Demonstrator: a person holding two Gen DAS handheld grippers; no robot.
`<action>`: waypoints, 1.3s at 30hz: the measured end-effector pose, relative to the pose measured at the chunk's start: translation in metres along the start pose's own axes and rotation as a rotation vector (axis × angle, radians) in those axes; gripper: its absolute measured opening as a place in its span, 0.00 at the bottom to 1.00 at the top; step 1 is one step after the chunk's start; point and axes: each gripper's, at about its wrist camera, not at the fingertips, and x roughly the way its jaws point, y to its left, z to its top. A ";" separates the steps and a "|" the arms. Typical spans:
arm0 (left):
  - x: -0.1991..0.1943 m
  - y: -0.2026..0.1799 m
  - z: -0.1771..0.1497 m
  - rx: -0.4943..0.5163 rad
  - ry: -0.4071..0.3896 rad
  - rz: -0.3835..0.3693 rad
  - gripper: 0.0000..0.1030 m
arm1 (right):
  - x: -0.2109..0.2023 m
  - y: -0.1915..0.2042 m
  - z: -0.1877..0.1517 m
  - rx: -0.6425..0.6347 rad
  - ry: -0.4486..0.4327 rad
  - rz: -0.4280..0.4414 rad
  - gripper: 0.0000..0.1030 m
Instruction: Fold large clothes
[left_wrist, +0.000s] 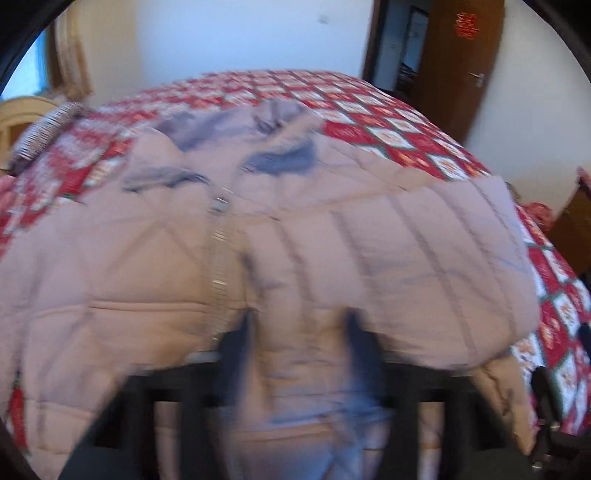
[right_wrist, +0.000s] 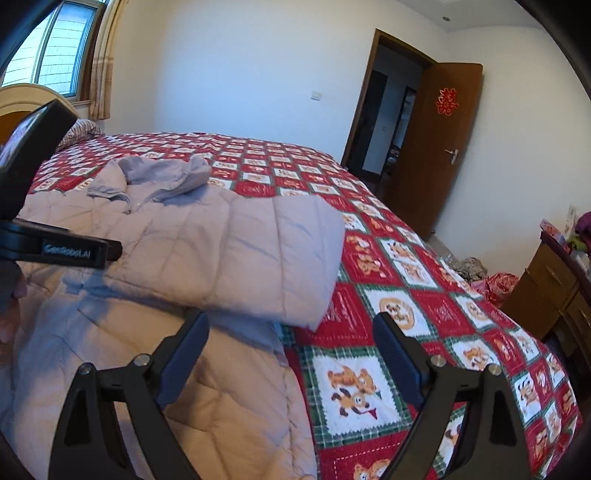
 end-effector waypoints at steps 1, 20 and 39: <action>0.000 -0.001 0.000 0.003 -0.003 -0.005 0.15 | 0.001 -0.002 -0.003 0.007 -0.002 0.001 0.89; -0.060 0.111 -0.006 0.009 -0.189 0.258 0.04 | 0.001 -0.002 -0.017 0.021 -0.008 0.017 0.90; -0.076 0.136 0.010 -0.130 -0.342 0.474 0.78 | 0.046 -0.036 0.082 0.126 -0.054 0.153 0.75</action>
